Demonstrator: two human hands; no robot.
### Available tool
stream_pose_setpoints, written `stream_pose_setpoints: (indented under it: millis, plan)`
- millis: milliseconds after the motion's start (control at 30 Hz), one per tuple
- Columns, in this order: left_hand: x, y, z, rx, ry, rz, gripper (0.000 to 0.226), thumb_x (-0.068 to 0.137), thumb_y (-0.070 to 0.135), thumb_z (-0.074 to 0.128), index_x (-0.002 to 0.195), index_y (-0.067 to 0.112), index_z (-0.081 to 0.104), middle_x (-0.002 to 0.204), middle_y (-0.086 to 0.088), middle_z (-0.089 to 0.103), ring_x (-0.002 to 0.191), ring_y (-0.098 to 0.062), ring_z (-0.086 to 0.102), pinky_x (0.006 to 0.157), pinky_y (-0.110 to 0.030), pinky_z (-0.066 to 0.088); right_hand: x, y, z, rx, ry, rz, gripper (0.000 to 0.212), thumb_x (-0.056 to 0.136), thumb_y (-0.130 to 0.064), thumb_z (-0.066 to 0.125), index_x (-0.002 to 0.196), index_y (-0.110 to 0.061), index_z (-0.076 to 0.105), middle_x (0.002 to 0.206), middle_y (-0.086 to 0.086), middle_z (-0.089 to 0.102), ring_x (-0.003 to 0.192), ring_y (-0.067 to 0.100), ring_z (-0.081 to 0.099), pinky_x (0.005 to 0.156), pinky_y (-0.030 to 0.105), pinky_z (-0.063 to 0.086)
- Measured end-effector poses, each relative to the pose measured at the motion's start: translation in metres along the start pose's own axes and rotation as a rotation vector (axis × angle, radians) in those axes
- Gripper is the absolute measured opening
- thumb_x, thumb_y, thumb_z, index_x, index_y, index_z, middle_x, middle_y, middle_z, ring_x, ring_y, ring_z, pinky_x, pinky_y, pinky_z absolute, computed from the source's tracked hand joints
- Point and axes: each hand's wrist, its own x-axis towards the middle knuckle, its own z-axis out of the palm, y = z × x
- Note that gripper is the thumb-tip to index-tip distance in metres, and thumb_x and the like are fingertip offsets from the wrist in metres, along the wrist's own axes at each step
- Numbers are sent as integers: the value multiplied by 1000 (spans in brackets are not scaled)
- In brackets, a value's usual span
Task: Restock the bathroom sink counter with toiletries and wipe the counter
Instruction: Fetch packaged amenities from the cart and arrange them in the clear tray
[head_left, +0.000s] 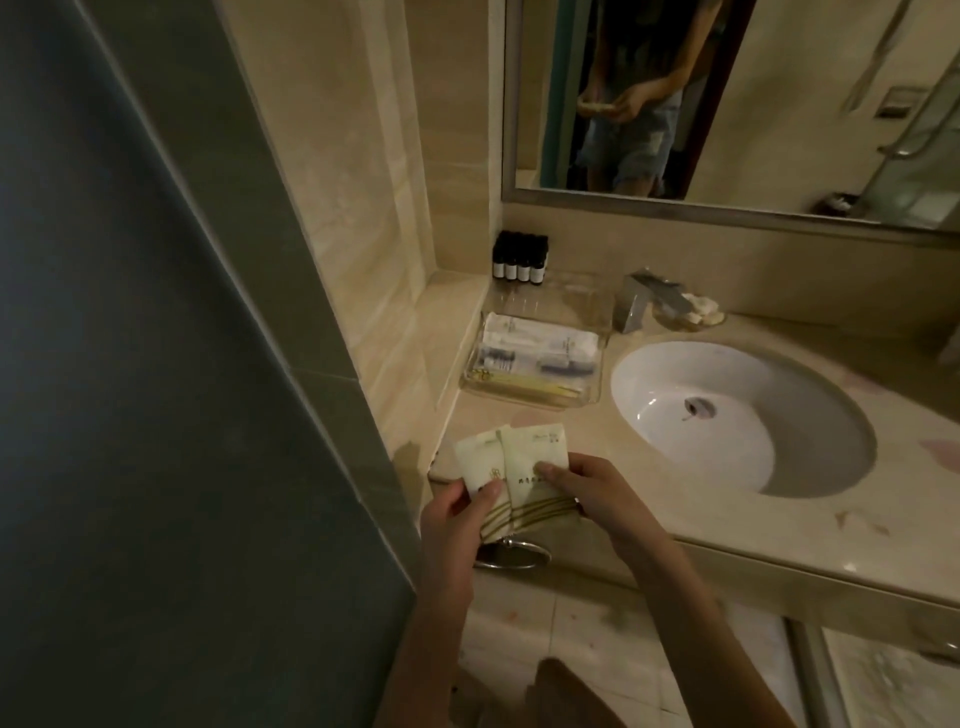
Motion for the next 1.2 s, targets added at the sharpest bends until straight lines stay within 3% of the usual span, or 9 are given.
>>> stream_pose_setpoints:
  millis: [167,333,433,567,700,833,967,1067,1200]
  plan:
    - [28,5,11,22,-10,-64,16,84,22,70,96,30,64,96,1,72,87,-16,69,52,-17,51,37,1,-4,66,13,29,12,91,-17,62,99,-11,69,84,1,74,68,7,70,58,16,51]
    - [69,18,26,93,-4,-56,17,85,25,69,101,26,66,97,2,73,92,-16,69,80,-35,57,89,-14,-10,90,-5,29,13,86,-12,67,98,-6,69,86,5,73,69,9,69,58,19,53]
    - [98,33,40,140,-6,-38,15,87,26,67,101,28,65,94,2,73,90,-17,70,84,-42,57,126,-28,-16,133,-2,16,14,84,-11,70,98,-7,70,89,5,74,77,15,71,62,22,56]
    - [141,51,59,234,11,28,12,89,23,65,100,27,66,89,4,73,78,-8,70,64,-22,55,179,-42,-29,128,36,37,17,83,-16,72,98,-10,70,94,3,74,88,19,70,80,33,57]
    - [182,50,65,357,81,69,17,88,14,66,105,15,67,87,6,70,77,-5,67,52,-10,47,240,-51,-44,85,162,-6,10,81,-17,74,89,-13,68,93,5,72,85,18,69,75,31,56]
    - [219,39,66,503,92,28,27,90,17,65,116,9,63,106,-4,69,94,-19,68,61,-16,54,304,-44,-43,-64,199,7,12,79,-28,76,79,-19,68,88,6,74,80,20,70,79,40,58]
    - [242,33,68,600,113,-12,30,89,20,65,117,9,61,108,-7,69,96,-23,68,79,-38,59,344,-36,-28,-129,159,60,19,80,-29,76,69,-20,63,81,5,72,72,14,66,70,31,55]
    - [256,31,71,621,129,-40,29,89,16,65,116,7,61,107,-10,69,94,-24,67,78,-36,58,360,-26,-15,-220,111,75,24,79,-29,77,67,-17,60,66,-4,65,60,4,60,53,17,42]
    - [270,33,74,693,140,-62,30,88,16,63,117,8,60,109,-10,67,96,-24,66,72,-29,55,375,-9,1,-260,125,90,23,79,-33,77,81,-13,65,78,0,71,66,7,64,58,21,48]
